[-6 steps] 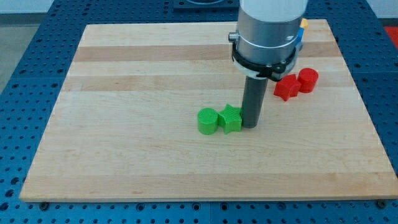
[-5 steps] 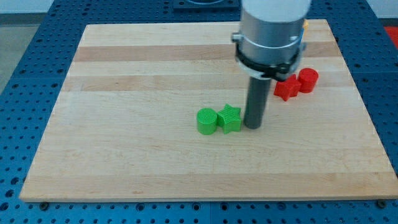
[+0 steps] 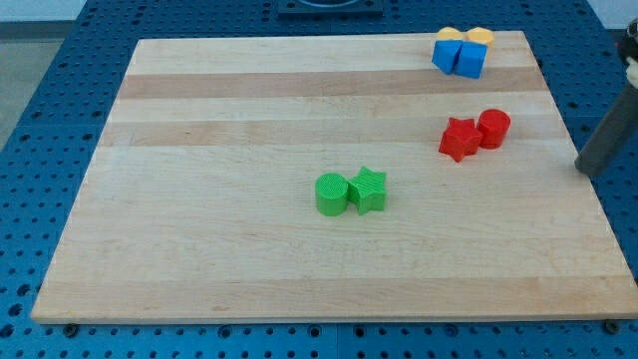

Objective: Put the yellow heart at the top center

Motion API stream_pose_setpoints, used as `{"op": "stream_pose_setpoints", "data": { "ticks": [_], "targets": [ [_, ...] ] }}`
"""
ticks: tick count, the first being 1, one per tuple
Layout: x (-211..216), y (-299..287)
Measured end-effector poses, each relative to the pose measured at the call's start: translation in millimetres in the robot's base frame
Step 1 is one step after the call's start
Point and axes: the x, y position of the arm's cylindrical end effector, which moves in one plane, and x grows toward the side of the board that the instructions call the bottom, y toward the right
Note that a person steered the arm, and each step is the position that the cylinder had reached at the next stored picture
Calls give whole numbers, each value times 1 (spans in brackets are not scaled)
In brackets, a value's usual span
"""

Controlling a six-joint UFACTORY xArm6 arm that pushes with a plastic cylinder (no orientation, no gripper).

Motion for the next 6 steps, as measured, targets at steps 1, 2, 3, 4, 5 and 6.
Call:
{"op": "stream_pose_setpoints", "data": {
  "ticks": [1,2,3,4,5,6],
  "targets": [
    [-31,1],
    [-70,1],
    [-101,1],
    [-130,1],
    [-162,1],
    [-191,1]
  ]
}}
